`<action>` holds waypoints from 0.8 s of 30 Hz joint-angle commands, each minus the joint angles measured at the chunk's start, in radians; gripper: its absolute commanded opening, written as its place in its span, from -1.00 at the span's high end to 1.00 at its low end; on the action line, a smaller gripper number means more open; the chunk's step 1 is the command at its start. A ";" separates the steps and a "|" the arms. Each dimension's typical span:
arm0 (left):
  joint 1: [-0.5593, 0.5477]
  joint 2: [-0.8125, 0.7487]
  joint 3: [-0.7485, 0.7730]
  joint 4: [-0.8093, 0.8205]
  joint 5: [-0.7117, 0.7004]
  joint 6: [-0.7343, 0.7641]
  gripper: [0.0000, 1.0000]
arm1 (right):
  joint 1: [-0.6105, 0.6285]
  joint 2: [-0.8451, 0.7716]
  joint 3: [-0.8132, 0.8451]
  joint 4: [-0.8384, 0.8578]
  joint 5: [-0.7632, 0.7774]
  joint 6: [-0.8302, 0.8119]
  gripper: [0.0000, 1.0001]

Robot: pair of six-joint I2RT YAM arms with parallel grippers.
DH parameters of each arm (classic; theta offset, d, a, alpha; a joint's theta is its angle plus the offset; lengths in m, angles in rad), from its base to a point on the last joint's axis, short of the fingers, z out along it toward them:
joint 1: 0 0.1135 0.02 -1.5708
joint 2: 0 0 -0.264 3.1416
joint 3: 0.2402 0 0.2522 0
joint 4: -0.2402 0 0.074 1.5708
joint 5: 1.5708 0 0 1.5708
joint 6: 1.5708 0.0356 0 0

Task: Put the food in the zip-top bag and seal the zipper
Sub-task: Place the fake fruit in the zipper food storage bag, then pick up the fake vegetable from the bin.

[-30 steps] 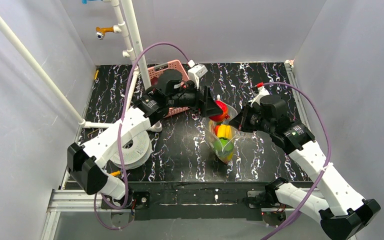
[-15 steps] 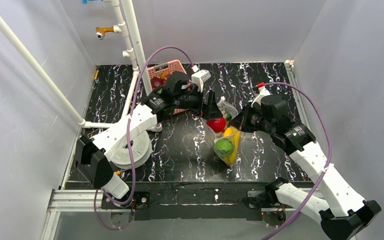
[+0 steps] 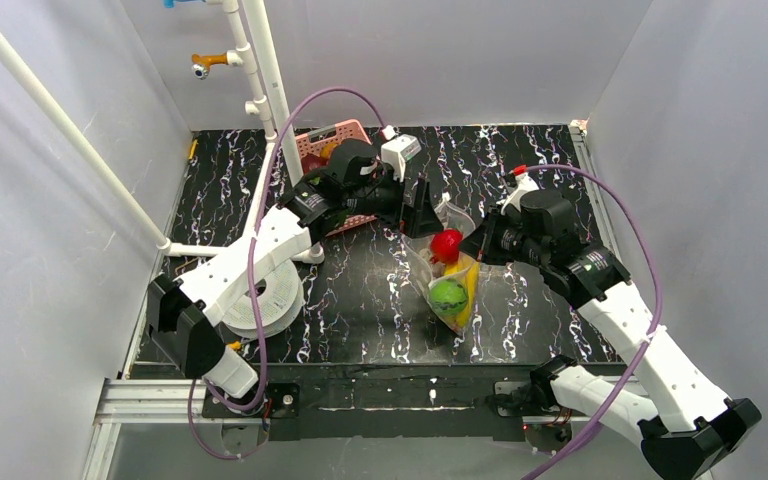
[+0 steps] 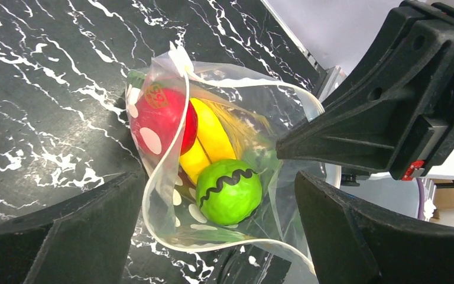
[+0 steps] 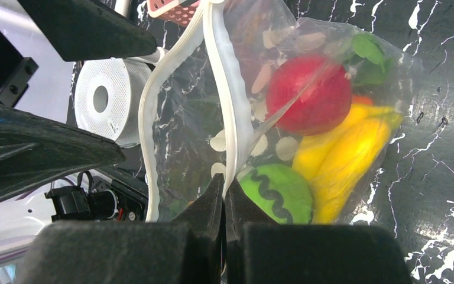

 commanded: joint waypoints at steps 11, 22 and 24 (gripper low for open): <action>-0.002 -0.178 0.045 -0.129 -0.501 0.122 -0.97 | 0.000 -0.032 0.021 0.045 0.048 0.001 0.97; -0.001 0.024 0.165 -0.136 -0.890 0.229 -0.97 | 0.000 -0.102 0.006 0.021 0.145 0.005 0.97; 0.002 0.105 0.219 -0.144 -0.955 0.241 -0.96 | 0.000 -0.107 0.005 0.012 0.141 0.004 0.97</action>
